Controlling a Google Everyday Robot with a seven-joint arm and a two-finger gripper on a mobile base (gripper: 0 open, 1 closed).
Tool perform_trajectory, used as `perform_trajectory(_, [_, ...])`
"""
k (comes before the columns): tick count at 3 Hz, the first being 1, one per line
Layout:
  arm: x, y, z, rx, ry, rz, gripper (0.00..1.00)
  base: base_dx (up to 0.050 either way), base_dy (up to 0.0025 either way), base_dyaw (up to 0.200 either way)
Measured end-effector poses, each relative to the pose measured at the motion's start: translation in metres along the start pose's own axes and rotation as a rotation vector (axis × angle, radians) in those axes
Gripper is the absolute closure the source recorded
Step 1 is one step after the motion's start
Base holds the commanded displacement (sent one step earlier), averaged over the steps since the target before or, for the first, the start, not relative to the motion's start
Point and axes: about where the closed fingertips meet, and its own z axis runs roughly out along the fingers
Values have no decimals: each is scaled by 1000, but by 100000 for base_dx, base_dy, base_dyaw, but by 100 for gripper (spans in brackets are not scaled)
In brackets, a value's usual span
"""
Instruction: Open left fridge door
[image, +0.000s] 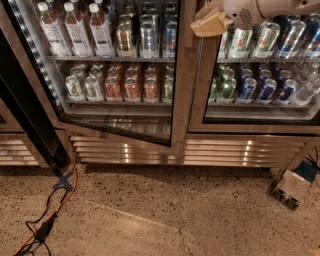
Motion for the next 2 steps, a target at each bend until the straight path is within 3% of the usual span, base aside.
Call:
perform_trajectory(1, [0, 0, 0, 0, 0, 0, 100, -4999, -1, 4])
perform_trajectory(2, [0, 0, 0, 0, 0, 0, 100, 0, 0, 0])
